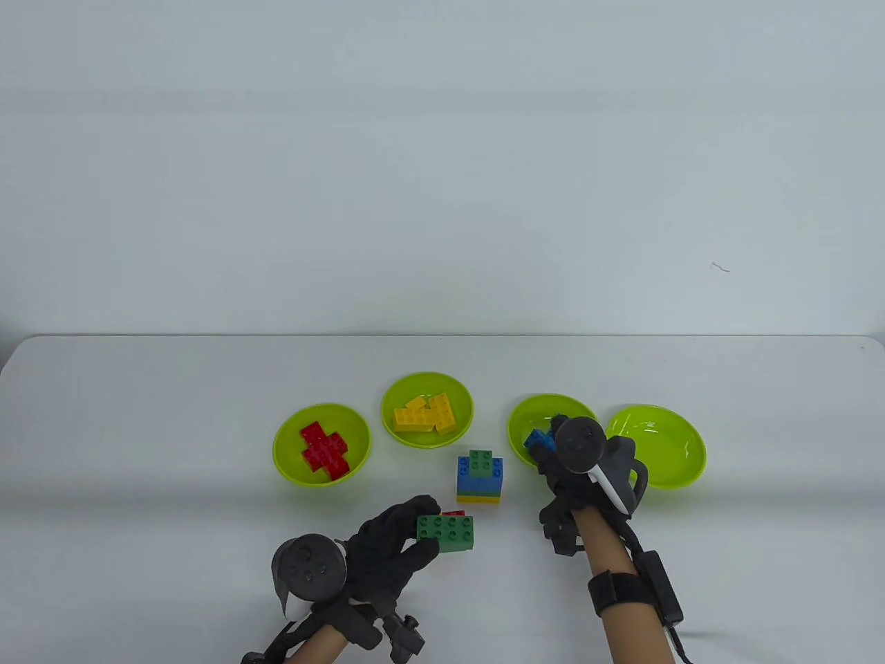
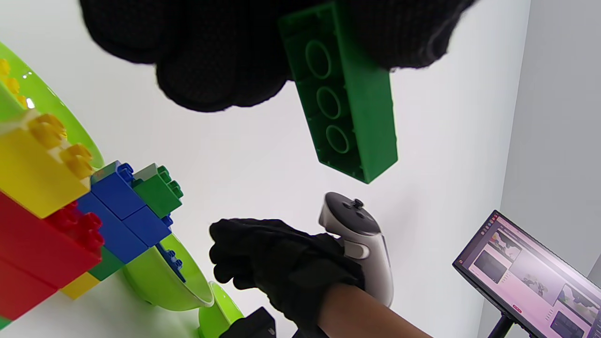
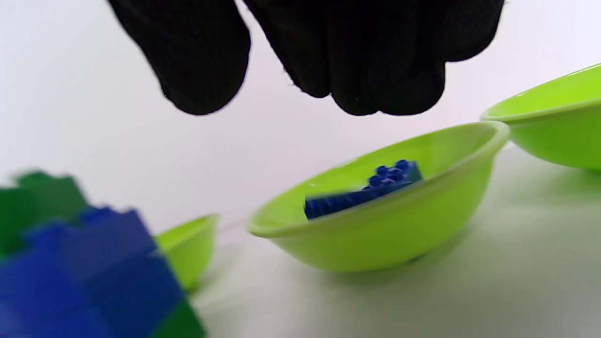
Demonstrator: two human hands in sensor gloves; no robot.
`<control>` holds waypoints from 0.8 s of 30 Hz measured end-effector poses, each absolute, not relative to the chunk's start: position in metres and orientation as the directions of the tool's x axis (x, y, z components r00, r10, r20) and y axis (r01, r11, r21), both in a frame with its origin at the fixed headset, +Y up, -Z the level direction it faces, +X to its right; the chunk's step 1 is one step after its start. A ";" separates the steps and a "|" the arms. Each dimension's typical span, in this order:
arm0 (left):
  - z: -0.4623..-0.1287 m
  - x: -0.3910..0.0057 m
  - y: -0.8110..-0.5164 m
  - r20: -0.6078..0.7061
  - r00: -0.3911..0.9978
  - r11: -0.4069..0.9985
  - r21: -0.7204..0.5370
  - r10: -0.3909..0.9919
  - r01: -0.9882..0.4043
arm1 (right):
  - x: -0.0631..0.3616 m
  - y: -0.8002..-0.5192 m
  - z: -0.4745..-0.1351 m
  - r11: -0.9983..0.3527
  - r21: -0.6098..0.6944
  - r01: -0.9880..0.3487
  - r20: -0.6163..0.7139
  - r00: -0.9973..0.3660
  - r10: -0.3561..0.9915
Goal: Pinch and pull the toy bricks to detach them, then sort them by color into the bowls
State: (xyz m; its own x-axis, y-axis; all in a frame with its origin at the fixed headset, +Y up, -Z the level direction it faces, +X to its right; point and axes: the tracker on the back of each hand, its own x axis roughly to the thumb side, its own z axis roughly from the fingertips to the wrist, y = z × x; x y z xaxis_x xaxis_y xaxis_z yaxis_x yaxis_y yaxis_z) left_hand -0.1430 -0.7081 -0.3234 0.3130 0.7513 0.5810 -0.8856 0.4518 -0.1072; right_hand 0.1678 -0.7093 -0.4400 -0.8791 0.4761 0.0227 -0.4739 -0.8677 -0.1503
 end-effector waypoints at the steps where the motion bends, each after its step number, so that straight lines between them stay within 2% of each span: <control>1: -0.324 -0.143 -0.708 0.581 0.312 0.452 -0.109 0.751 -0.885 | 0.169 -0.704 -0.433 -0.847 -0.146 -0.511 0.063 -0.859 0.508; 5: -0.324 -0.142 -0.709 0.576 0.301 0.441 -0.118 0.760 -0.889 | 0.167 -0.687 -0.403 -0.756 -0.109 -0.645 0.202 -0.759 0.619; 7: -0.323 -0.142 -0.709 0.578 0.300 0.441 -0.118 0.759 -0.889 | 0.162 -0.677 -0.379 -0.679 -0.078 -0.730 0.304 -0.666 0.681; 9: -0.323 -0.141 -0.709 0.579 0.300 0.442 -0.118 0.758 -0.889 | 0.157 -0.672 -0.362 -0.642 -0.046 -0.765 0.380 -0.608 0.697; 18: -0.319 -0.135 -0.709 0.592 0.277 0.440 -0.148 0.757 -0.886 | 0.132 -0.670 -0.318 -0.601 0.150 -0.785 0.504 -0.462 0.729; 24: -0.316 -0.131 -0.708 0.603 0.266 0.438 -0.156 0.752 -0.885 | 0.120 -0.670 -0.306 -0.646 0.143 -0.750 0.553 -0.480 0.681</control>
State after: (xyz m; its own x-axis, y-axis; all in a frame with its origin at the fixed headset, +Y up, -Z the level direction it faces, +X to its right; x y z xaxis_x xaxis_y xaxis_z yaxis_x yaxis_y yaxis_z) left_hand -0.1311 -0.7077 -0.3162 0.2661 0.7520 0.6030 -0.8853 0.4381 -0.1557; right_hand 0.1196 -0.6702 -0.3063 -0.4805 0.6807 0.5530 -0.7503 -0.6455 0.1427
